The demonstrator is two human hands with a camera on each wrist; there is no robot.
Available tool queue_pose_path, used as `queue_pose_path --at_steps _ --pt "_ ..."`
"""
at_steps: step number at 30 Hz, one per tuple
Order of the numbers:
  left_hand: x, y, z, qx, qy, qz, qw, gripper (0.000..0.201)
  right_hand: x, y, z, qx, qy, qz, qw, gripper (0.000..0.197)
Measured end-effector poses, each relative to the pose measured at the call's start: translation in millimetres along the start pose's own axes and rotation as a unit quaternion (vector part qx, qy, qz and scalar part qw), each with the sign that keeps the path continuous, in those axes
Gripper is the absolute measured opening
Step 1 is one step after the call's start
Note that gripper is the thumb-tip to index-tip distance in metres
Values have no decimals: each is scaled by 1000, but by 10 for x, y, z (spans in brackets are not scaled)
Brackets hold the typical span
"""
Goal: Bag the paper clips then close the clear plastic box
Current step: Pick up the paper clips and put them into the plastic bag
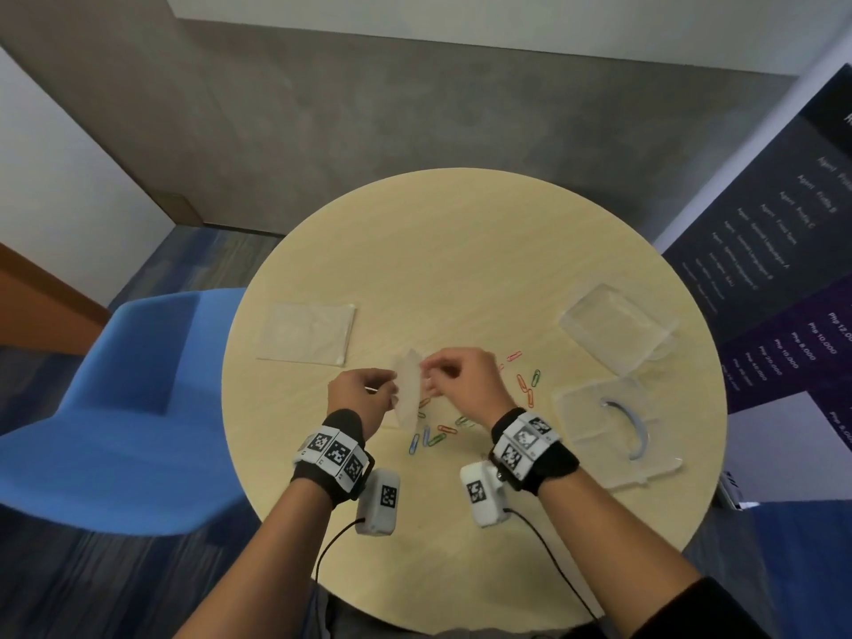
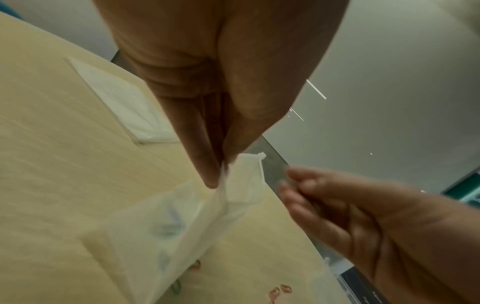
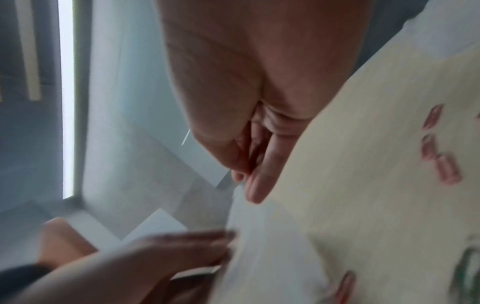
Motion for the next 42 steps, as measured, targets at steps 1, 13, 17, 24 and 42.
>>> queue_pose_path --at_steps 1,13,17,24,42 --pt "-18 -4 -34 3 6 -6 1000 19 68 -44 -163 39 27 -2 999 19" --pt "77 -55 -492 71 15 16 997 19 979 -40 -497 -135 464 4 876 71" --pt "109 -179 -569 82 -50 31 995 19 969 207 -354 -197 474 -12 858 78" --pt "110 -140 -227 43 -90 29 995 20 936 372 -308 -210 534 -99 813 65" --pt "-19 -117 172 -22 -79 -35 996 20 623 -455 -527 -60 491 -30 868 14"
Point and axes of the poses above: each hand's wrist, its own y-axis away from the middle knuckle, its own z-axis out of the palm, x = y × z, the point moved 4 cm from there along -y, towards the middle knuckle, and after that the axes turned 7 degrees about -z, right-handed, at the moved point
